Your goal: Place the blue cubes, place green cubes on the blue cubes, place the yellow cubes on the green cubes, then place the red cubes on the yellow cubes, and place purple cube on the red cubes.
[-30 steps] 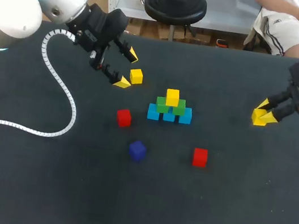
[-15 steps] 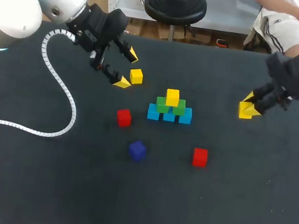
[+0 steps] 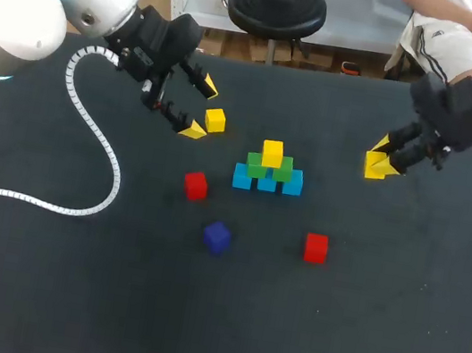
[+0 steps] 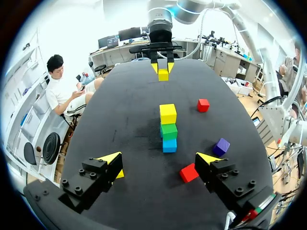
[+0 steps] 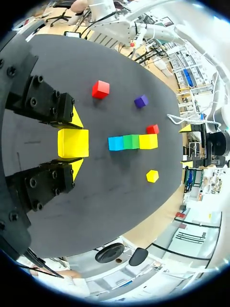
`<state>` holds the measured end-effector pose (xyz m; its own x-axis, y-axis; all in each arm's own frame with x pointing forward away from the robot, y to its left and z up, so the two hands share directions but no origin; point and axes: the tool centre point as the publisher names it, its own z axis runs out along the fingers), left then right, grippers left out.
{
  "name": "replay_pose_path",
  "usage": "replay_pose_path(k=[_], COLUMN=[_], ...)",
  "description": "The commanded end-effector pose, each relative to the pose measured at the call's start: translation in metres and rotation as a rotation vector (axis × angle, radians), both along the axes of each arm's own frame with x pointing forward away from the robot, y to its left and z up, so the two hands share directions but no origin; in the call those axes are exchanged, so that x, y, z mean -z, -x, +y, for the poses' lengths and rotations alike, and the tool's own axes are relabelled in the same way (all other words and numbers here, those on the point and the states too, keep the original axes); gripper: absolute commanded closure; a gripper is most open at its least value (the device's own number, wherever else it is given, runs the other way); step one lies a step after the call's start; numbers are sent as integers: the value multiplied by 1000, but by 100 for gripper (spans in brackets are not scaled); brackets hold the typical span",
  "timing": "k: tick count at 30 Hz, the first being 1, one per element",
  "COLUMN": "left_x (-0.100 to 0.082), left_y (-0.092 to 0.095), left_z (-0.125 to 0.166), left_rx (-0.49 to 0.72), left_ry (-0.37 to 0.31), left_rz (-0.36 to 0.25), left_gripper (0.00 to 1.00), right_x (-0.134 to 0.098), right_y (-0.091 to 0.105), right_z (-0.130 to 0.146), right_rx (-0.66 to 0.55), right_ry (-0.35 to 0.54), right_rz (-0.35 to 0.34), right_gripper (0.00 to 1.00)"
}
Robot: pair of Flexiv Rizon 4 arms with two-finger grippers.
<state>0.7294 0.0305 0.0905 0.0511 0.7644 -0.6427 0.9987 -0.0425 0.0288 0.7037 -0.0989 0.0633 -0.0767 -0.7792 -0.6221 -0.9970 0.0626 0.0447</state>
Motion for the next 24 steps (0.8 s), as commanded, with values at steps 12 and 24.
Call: replay_pose_path(k=[12,24], left_x=[0,0], left_y=[-1,-1], left_z=[0,0], left_rx=[1,1], left_ry=[0,0], left_rz=[0,0], left_gripper=[0,0], right_x=[-1,3], right_y=[2,1], right_z=[0,64], right_rx=[3,-63], right_ry=[1,1], right_rz=[-3,-10], right_gripper=[100,100])
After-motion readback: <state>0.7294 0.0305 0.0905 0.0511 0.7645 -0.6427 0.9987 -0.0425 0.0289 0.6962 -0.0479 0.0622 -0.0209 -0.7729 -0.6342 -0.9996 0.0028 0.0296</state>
